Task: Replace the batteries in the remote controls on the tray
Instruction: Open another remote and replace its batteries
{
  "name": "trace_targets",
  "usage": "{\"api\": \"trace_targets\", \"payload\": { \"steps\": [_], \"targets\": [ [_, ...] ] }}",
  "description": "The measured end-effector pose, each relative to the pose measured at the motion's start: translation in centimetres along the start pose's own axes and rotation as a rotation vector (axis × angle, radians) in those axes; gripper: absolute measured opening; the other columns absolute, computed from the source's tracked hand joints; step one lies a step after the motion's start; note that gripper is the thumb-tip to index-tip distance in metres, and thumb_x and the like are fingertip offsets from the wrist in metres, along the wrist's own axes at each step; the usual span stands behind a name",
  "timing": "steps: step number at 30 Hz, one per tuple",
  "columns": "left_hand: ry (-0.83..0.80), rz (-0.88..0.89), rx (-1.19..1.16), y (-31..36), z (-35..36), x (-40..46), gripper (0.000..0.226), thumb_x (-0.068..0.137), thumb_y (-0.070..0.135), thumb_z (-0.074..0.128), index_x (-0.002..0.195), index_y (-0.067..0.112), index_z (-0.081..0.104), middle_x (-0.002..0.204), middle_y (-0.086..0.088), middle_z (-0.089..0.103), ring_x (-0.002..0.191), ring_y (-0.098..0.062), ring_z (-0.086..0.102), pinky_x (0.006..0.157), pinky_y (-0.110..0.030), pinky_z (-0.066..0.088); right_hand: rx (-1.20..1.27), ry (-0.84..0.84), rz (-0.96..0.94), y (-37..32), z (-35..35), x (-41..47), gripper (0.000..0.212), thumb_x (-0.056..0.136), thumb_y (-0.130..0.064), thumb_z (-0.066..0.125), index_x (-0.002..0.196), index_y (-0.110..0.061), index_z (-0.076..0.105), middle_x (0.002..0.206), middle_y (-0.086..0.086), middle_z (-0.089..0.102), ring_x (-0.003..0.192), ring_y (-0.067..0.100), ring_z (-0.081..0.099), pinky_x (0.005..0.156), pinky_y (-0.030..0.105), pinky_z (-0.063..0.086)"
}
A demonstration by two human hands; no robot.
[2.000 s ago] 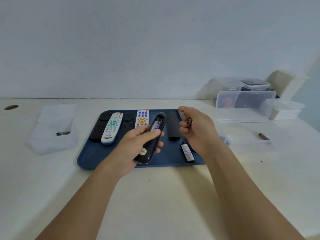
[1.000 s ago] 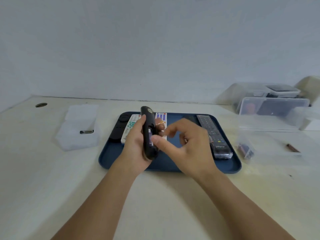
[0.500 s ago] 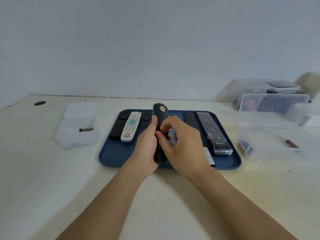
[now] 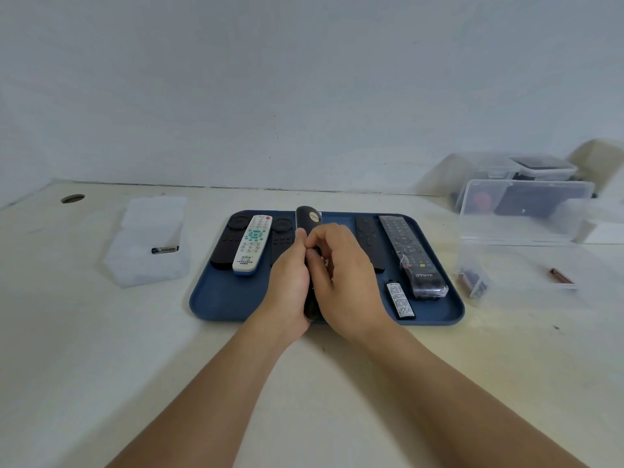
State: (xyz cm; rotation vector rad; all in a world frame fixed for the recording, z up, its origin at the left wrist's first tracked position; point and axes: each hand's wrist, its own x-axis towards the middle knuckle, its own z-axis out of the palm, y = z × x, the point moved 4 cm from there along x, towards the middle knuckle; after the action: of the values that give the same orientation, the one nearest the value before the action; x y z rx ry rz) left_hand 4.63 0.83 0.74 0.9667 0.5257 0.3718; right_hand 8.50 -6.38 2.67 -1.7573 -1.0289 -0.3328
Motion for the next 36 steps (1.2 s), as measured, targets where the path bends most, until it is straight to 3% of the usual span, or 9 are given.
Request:
{"api": "trace_targets", "payload": {
  "steps": [8, 11, 14, 19, 24, 27, 30, 32, 36],
  "targets": [
    [0.036, 0.054, 0.048, 0.1, 0.2, 0.4, 0.043, 0.104, 0.049, 0.044, 0.11, 0.017, 0.072, 0.09, -0.005, 0.077, 0.082, -0.019, 0.074, 0.079, -0.034, 0.056, 0.182, 0.061, 0.283, 0.6, -0.3, 0.4, 0.025, 0.086, 0.007, 0.051, 0.094, -0.016, 0.059, 0.077, -0.008, 0.048, 0.059, 0.002, 0.047, 0.056, 0.01, 0.036],
    [0.01, 0.06, -0.03, 0.1, 0.4, 0.7, 0.045, 0.103, 0.049, 0.045, 0.103, 0.01, 0.068, 0.078, -0.007, 0.066, 0.069, -0.02, 0.064, 0.069, -0.034, 0.051, 0.595, 0.194, 0.623, 1.9, -0.9, 0.9, 0.026, 0.091, 0.008, 0.045, 0.093, -0.014, 0.058, 0.073, 0.0, 0.052, 0.043, 0.002, 0.044, 0.043, 0.017, 0.035],
    [-0.03, 0.048, -0.047, 0.1, 0.5, 1.1, 0.045, 0.105, 0.045, 0.044, 0.113, 0.008, 0.068, 0.076, -0.004, 0.061, 0.06, -0.014, 0.054, 0.053, -0.026, 0.045, 1.145, 0.27, 0.945, 3.7, -2.1, 1.5, 0.016, 0.097, 0.0, 0.043, 0.098, -0.007, 0.058, 0.071, 0.005, 0.049, 0.04, 0.006, 0.035, 0.032, 0.017, 0.022],
    [-0.16, 0.025, -0.028, -0.2, 0.8, 1.2, 0.051, 0.106, 0.043, 0.04, 0.125, 0.002, 0.063, 0.079, -0.007, 0.06, 0.061, -0.016, 0.051, 0.047, -0.023, 0.044, 1.529, 0.196, 1.077, 5.1, -7.7, 1.7, 0.014, 0.087, -0.018, 0.058, 0.076, -0.01, 0.059, 0.068, -0.001, 0.043, 0.041, 0.004, 0.041, 0.028, 0.01, 0.028],
    [-0.231, 0.039, 0.018, -0.9, 0.9, 1.6, 0.048, 0.105, 0.044, 0.041, 0.117, 0.006, 0.069, 0.081, -0.007, 0.063, 0.062, -0.016, 0.054, 0.049, -0.024, 0.048, 0.97, 0.38, 1.102, 8.7, -18.0, 1.2, 0.023, 0.098, -0.017, 0.058, 0.077, -0.013, 0.048, 0.065, -0.001, 0.037, 0.041, 0.004, 0.033, 0.03, 0.01, 0.024],
    [-0.235, 0.043, 0.035, -1.3, 1.5, 1.3, 0.046, 0.106, 0.042, 0.041, 0.115, 0.008, 0.069, 0.08, -0.007, 0.065, 0.061, -0.015, 0.056, 0.049, -0.023, 0.049, 0.701, 0.443, 1.187, 10.5, -22.0, 0.7, 0.013, 0.098, -0.014, 0.058, 0.089, -0.006, 0.052, 0.081, 0.009, 0.045, 0.061, 0.015, 0.043, 0.044, 0.019, 0.039],
    [-0.254, 0.044, 0.043, -1.4, 1.5, 1.2, 0.046, 0.105, 0.043, 0.04, 0.116, 0.009, 0.069, 0.08, -0.006, 0.065, 0.061, -0.014, 0.056, 0.05, -0.023, 0.05, 0.73, 0.399, 1.261, 10.8, -22.9, 0.3, 0.028, 0.099, -0.027, 0.054, 0.112, -0.003, 0.051, 0.116, 0.021, 0.046, 0.104, 0.037, 0.049, 0.078, 0.045, 0.052],
    [-0.26, 0.05, 0.046, -1.3, 1.2, 1.4, 0.046, 0.104, 0.044, 0.041, 0.117, 0.009, 0.069, 0.081, -0.006, 0.065, 0.062, -0.015, 0.057, 0.051, -0.023, 0.051, 0.728, 0.415, 1.221, 10.5, -23.3, 0.4, 0.033, 0.101, -0.033, 0.05, 0.12, -0.006, 0.043, 0.135, 0.018, 0.042, 0.128, 0.042, 0.039, 0.099, 0.067, 0.04],
    [-0.254, 0.055, 0.051, -1.4, 0.9, 1.6, 0.046, 0.105, 0.044, 0.041, 0.119, 0.01, 0.068, 0.08, -0.005, 0.064, 0.063, -0.015, 0.056, 0.052, -0.023, 0.051, 0.663, 0.457, 1.17, 10.0, -23.7, 0.5, 0.043, 0.101, -0.035, 0.048, 0.137, -0.013, 0.038, 0.146, 0.013, 0.04, 0.145, 0.043, 0.023, 0.106, 0.074, 0.027]
  ]
}}
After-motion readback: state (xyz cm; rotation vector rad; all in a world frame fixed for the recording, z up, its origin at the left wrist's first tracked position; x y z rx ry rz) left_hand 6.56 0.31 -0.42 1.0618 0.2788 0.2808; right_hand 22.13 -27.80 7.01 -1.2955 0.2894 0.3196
